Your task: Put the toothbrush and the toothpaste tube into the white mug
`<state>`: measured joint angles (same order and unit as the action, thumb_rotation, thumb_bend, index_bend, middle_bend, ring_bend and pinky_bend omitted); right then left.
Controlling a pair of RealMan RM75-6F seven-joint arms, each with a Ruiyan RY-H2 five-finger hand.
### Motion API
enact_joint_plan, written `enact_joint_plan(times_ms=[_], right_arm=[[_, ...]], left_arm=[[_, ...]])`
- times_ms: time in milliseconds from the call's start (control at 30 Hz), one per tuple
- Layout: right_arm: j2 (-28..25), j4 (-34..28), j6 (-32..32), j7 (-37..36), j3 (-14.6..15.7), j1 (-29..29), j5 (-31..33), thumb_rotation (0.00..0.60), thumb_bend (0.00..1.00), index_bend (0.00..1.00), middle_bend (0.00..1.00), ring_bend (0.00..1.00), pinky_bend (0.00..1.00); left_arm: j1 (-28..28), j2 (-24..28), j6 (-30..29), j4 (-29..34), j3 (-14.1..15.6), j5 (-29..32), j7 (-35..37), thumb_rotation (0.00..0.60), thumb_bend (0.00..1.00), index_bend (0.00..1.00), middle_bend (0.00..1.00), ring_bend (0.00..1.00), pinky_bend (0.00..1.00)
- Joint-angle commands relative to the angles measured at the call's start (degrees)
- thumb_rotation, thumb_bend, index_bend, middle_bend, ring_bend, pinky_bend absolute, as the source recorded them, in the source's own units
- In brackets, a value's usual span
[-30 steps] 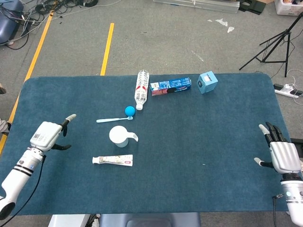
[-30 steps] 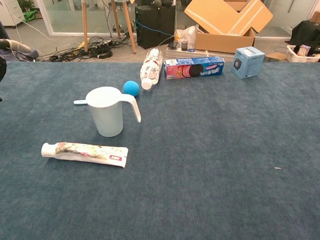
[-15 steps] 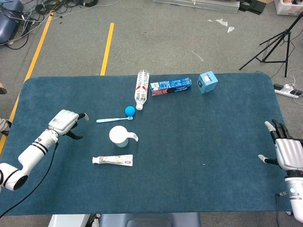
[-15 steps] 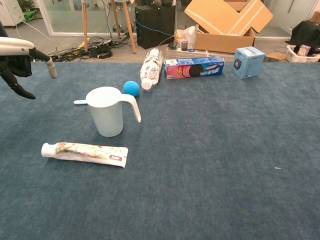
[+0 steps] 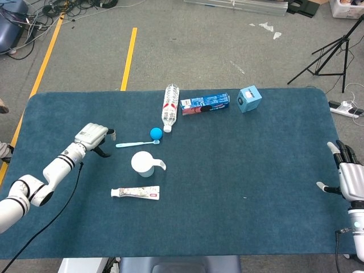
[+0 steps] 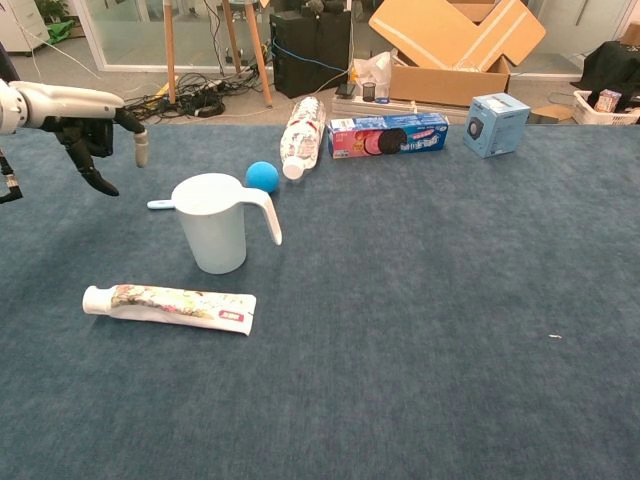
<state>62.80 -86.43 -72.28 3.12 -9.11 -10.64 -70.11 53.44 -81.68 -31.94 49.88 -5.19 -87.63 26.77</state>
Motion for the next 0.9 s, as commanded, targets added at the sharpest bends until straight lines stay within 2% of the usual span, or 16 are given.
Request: enact_joint_plan(times_ms=[33, 433, 900], right_arm=[[-0.12, 0.12, 0.12, -0.24, -0.12, -0.01, 0.25, 0.600, 0.01, 0.11, 0.02, 0.01, 0.40], [-0.28, 1.35, 1.44, -1.27, -0.67, -0.35, 1.87, 0.600, 0.01, 0.11, 0.02, 0.01, 0.40], [0.13, 2.38, 2.67, -1.38, -0.75, -0.88, 2.68, 0.600, 0.01, 0.11, 0.02, 0.01, 0.40]], left_arm=[[1.92, -3.28, 1.54, -4.38, 0.77, -0.04, 2.60, 0.600, 0.00, 0.38, 1.00, 1.00, 1.00], [4.15, -11.08, 3.72, -15.44, 2.09, 0.86, 7.98, 0.600, 0.00, 0.39, 1.00, 1.00, 1.00], [5.90, -14.31, 7.48, -20.91, 2.87, 1.94, 13.60, 0.600, 0.00, 0.43, 1.00, 1.00, 1.00]])
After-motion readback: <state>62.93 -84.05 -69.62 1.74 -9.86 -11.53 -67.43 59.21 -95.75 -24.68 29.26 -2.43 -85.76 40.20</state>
